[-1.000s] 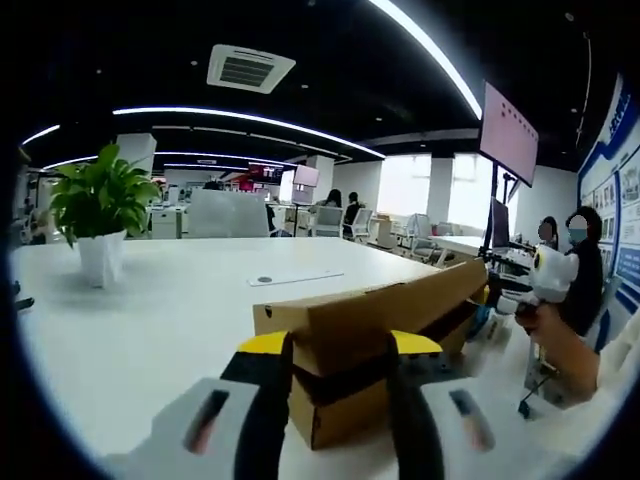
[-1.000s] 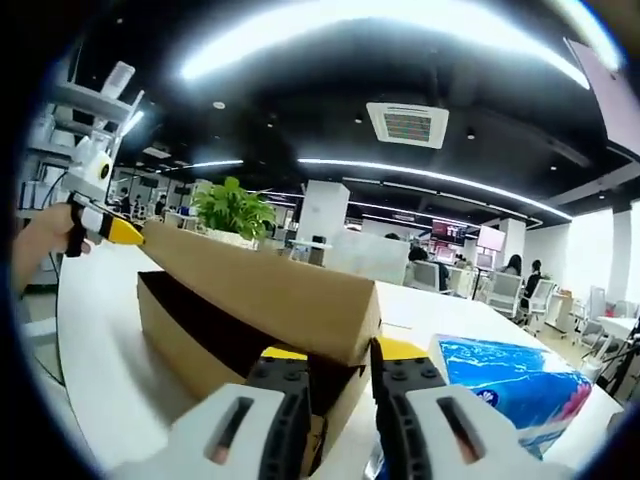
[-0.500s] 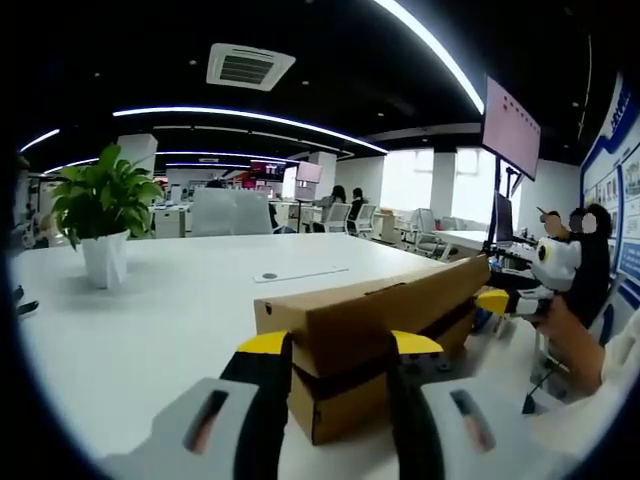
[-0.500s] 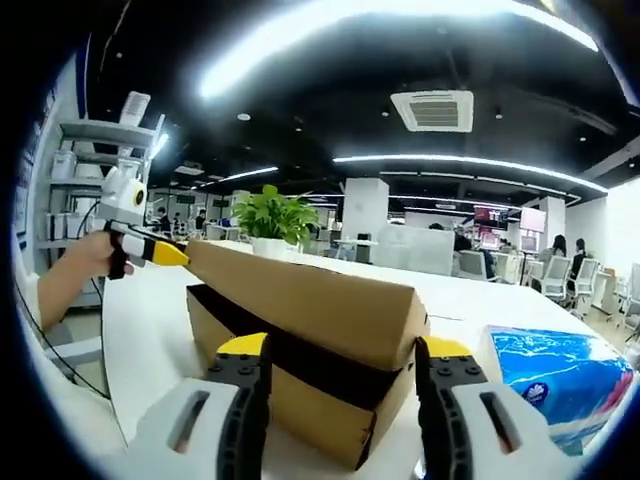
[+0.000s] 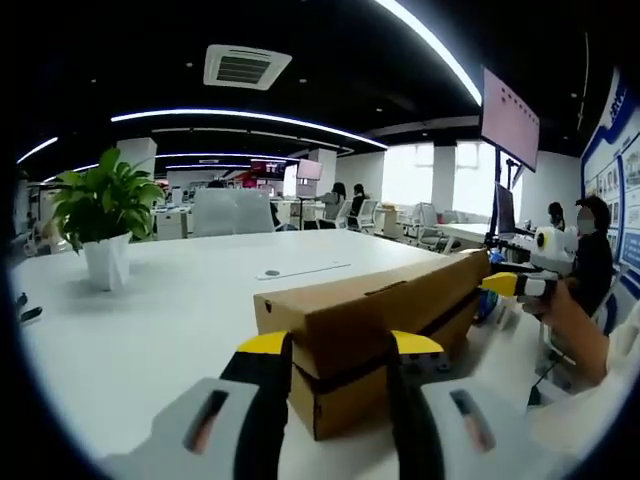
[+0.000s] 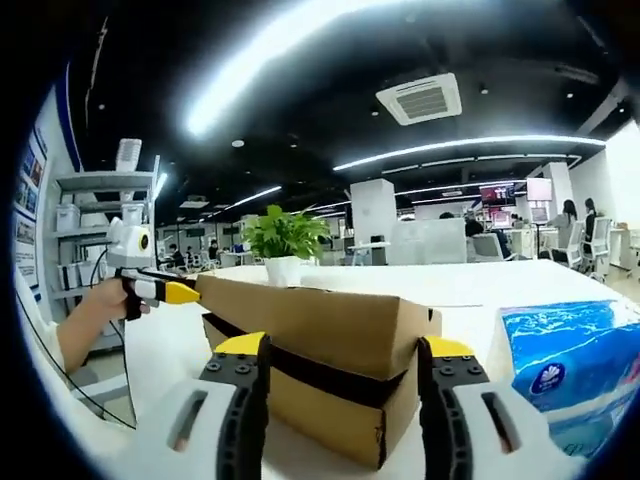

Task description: Operate the shoe box by opening the lid, removing the specified soft item, and placing it in the target area until the item is outside and the box remains undamaged.

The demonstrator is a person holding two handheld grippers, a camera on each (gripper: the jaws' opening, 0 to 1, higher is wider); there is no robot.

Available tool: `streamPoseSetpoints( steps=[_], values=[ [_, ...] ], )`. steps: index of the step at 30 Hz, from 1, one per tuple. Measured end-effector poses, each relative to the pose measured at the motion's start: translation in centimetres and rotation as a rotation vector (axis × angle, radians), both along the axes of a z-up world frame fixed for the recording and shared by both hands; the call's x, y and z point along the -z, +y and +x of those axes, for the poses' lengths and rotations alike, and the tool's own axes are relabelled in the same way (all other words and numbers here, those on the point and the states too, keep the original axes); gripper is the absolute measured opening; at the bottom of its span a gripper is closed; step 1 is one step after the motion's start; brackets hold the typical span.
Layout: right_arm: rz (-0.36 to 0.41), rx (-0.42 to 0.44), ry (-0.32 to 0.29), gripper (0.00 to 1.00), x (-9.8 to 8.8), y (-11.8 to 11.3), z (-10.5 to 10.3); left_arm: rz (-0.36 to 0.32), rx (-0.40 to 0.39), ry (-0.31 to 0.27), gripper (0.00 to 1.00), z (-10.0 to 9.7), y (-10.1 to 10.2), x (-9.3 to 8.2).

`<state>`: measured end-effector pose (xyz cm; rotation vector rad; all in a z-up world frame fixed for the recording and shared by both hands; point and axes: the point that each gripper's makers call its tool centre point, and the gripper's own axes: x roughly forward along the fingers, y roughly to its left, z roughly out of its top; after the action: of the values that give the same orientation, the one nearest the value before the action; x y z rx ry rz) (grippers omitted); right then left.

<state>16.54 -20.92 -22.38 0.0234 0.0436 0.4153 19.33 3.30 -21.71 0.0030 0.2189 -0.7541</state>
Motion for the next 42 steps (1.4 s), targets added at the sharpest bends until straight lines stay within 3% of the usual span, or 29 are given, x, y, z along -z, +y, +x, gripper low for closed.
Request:
streamPoseSetpoints(
  steps=[1, 11, 19, 42],
  values=[
    [0.023, -0.028, 0.007, 0.58, 0.0, 0.5, -0.1, 0.007, -0.005, -0.006, 0.38, 0.0, 0.1, 0.1],
    [0.004, -0.031, 0.010, 0.58, 0.4, 0.5, 0.1, 0.016, -0.002, -0.019, 0.38, -0.1, -0.1, 0.5],
    [-0.024, -0.030, 0.010, 0.58, 0.9, 0.6, 0.1, 0.064, 0.005, -0.059, 0.39, -0.2, -0.1, 1.3],
    [-0.115, -0.008, -0.002, 0.58, 2.3, 0.7, -0.2, 0.066, 0.001, -0.082, 0.38, 0.0, 0.0, 2.7]
  ],
)
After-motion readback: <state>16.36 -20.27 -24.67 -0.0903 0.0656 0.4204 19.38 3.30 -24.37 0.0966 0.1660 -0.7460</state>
